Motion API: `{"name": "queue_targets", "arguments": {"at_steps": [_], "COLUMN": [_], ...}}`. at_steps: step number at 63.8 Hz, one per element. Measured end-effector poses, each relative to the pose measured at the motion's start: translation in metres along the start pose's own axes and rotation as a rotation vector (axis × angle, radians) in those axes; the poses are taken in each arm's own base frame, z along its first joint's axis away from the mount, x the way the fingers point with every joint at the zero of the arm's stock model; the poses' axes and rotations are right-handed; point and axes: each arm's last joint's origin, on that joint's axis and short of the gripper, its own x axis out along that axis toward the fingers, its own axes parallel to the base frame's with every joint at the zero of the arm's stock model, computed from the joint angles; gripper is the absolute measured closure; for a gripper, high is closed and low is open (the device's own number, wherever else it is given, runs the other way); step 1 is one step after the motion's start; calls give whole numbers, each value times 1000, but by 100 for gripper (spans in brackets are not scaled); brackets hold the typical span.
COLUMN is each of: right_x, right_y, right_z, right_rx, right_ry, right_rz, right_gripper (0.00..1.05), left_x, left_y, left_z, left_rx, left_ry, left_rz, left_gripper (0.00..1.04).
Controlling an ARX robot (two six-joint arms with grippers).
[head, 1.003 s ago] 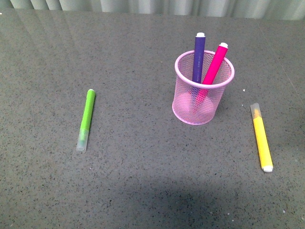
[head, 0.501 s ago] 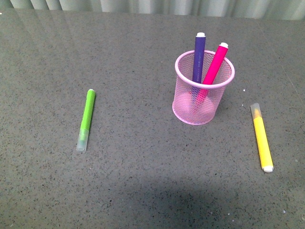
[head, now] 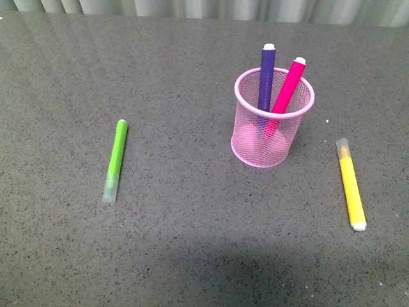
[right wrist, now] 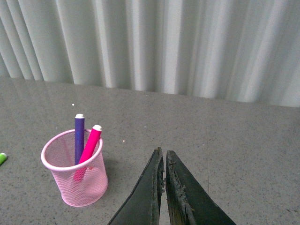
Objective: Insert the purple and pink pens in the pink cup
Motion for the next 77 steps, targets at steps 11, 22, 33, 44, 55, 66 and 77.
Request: {"name": "queue_targets", "arguments": {"at_steps": [11,22,33,44,55,66,77], "right_x": [-8,-15,-19,-22,-27,-36,-36], "right_y": [0,0,0,0,0,0,0], "right_z": [2,3,3,3,1,0,0], "right_rx": [0,0,0,0,0,0,0], "right_ry": [-7,-10,-11,-11,-3,-8,-6], "right_rz": [0,0,0,0,0,2,2], "right_gripper": [102,102,102,102,102,102,102], "left_x": [0,0,0,0,0,0,0], "left_y": [0,0,0,0,0,0,0], "left_z": [0,0,0,0,0,0,0], "left_rx": [0,0,0,0,0,0,0], "left_ry": [0,0,0,0,0,0,0], "left_rz": [0,0,0,0,0,0,0], "left_gripper": [8,8,8,8,8,8,8]}}
